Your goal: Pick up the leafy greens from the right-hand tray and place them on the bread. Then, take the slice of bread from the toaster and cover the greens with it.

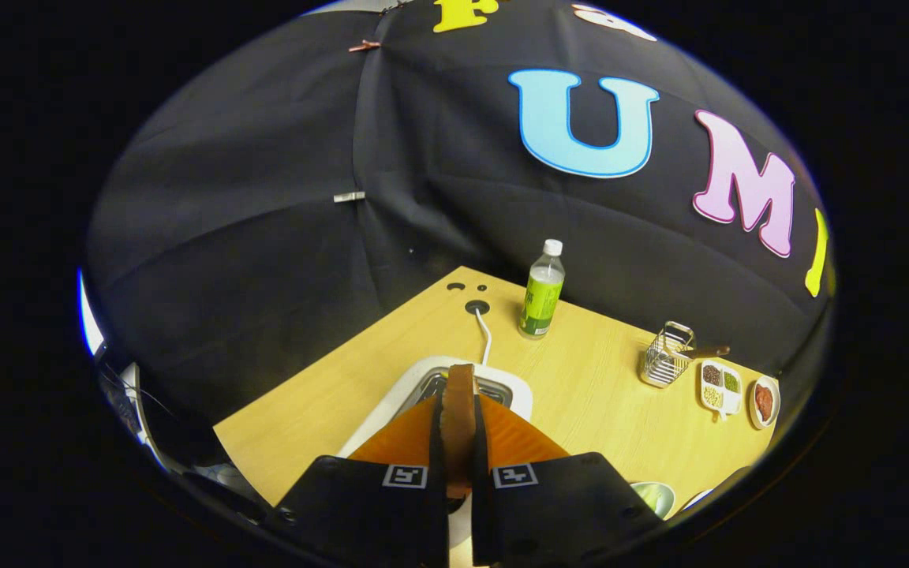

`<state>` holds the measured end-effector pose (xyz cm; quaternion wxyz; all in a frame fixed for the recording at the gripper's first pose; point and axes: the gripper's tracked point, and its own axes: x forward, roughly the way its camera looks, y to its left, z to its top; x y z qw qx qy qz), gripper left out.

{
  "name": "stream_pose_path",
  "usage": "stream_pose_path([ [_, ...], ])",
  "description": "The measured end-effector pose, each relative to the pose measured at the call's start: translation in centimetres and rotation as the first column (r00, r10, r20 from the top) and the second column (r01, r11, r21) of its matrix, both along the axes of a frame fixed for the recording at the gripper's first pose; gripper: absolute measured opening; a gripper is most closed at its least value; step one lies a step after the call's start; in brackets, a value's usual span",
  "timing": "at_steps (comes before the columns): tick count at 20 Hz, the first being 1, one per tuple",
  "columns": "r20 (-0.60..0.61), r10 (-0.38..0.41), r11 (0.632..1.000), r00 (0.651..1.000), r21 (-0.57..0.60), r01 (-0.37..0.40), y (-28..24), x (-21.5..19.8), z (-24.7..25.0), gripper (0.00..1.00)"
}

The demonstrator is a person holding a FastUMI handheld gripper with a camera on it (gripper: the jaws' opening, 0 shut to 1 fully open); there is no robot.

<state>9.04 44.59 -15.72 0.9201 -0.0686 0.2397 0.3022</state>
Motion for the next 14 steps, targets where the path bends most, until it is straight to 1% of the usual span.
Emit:
stream_pose_path([
  [3, 0.025, -0.01, 0.999, 1.0, 0.047, 0.009, -1.3, 0.2, 3.0, 0.16],
  [7, 0.048, -0.052, 0.995, 0.997, 0.085, 0.048, -4.5, 1.1, 5.8, 0.15],
  [11, 0.037, -0.115, 0.989, 0.993, 0.098, 0.111, -9.6, 2.0, 6.3, 0.15],
  [14, 0.01, -0.173, 0.982, 0.985, 0.079, 0.171, -14.6, 2.3, 4.8, 0.15],
])
